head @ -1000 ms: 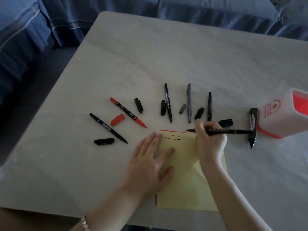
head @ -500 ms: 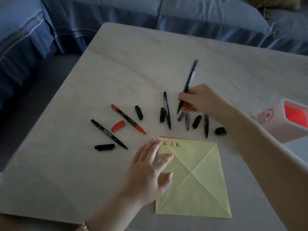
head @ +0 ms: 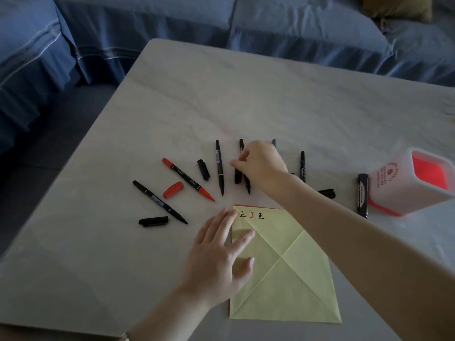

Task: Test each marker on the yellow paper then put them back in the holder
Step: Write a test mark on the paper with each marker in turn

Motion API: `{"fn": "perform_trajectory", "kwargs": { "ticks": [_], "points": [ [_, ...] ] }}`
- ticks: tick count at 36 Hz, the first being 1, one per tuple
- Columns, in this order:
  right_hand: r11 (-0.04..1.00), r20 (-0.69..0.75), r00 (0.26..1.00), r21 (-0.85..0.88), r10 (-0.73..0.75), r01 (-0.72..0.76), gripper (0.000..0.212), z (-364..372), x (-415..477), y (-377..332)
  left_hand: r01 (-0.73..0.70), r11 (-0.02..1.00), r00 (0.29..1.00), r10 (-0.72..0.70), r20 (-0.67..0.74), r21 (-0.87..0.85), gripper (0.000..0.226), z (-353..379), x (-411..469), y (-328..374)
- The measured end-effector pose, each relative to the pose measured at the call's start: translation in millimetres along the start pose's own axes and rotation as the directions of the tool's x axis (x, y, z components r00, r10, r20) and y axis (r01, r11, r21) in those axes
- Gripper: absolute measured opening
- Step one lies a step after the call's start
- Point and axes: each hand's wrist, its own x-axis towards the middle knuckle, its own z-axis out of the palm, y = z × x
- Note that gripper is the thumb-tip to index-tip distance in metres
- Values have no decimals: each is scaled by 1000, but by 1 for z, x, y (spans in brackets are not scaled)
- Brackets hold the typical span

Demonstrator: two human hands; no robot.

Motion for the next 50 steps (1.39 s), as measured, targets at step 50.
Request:
{"fn": "perform_trajectory", "kwargs": {
  "ticks": [50],
  "points": [
    [723, -371, 842, 690, 390, -31, 26, 28, -107, 64, 45, 999, 998, -44, 48, -10, 45, -4, -1, 2]
  ]
}}
